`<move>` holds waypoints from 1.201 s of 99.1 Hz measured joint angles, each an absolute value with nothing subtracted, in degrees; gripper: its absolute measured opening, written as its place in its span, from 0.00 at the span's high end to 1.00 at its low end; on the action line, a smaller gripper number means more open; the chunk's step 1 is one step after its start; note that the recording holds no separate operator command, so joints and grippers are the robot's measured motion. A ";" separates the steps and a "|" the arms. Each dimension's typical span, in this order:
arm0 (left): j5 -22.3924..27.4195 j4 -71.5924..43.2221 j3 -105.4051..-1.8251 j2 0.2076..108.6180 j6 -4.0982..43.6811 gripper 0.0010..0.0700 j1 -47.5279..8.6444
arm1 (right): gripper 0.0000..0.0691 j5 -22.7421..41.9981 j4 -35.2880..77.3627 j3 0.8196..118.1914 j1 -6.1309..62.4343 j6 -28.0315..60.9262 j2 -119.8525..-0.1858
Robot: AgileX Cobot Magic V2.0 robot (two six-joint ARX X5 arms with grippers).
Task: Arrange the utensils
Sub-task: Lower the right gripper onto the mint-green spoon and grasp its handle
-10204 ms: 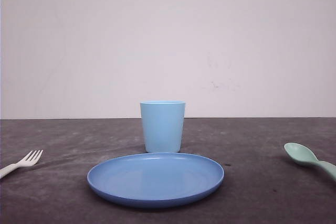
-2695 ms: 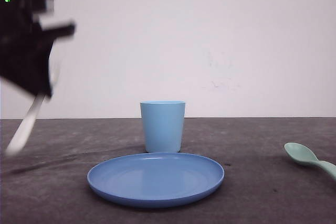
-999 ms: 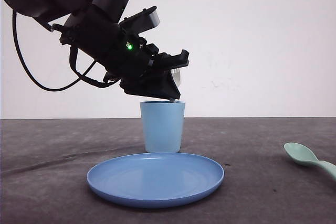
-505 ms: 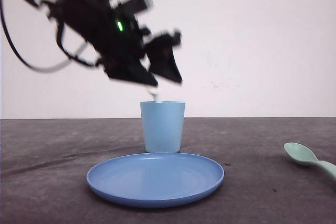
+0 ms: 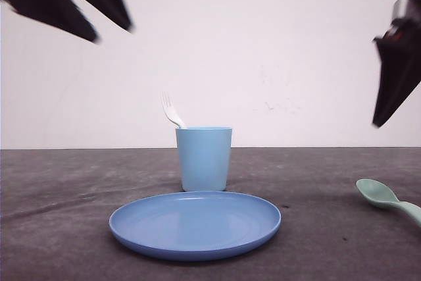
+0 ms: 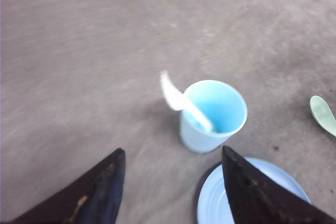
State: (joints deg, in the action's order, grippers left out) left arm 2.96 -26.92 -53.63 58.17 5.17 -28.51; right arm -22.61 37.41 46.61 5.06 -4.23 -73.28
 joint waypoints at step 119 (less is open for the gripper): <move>2.94 -45.45 -53.63 35.22 6.92 0.51 -22.74 | 0.68 -19.25 24.69 46.59 13.50 -5.43 -88.25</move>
